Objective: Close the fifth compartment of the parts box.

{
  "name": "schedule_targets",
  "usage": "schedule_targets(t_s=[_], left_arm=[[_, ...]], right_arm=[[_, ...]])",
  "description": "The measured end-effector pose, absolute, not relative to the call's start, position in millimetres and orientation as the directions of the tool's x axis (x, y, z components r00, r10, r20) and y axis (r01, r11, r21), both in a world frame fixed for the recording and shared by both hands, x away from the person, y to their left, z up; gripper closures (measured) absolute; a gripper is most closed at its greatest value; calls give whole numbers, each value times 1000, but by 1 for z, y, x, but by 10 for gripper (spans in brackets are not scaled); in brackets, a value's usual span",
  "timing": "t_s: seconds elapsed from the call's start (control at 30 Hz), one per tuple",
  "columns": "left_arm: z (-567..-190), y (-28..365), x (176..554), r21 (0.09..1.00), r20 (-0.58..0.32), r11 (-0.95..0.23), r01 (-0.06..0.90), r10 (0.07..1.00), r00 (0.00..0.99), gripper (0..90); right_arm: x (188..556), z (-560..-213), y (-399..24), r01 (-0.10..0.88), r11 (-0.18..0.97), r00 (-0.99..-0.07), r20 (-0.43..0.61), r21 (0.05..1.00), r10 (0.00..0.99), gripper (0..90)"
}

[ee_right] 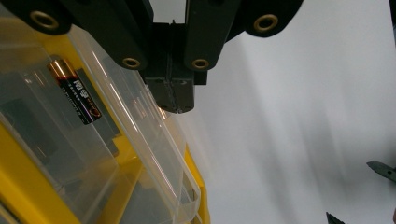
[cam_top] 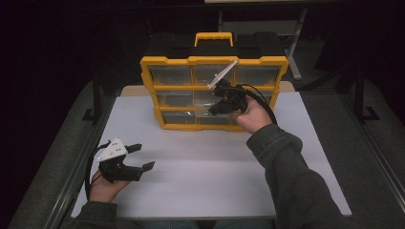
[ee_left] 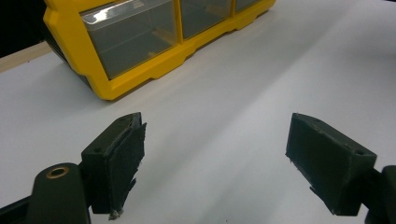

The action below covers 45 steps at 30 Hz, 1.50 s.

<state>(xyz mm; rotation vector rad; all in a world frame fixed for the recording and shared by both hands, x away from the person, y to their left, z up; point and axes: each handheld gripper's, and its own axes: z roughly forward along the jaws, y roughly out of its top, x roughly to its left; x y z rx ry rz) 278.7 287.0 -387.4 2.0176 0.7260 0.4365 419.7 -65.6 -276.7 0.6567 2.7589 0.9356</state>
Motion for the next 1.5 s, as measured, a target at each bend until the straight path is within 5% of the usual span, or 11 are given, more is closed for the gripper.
schedule_targets(t_s=[1.5], left_arm=[[-388, 290, 277, 855, 28, -411, 316, 645, 764, 188]], right_arm=[[440, -269, -67, 387, 698, -860, -38, 602, 509, 890]])
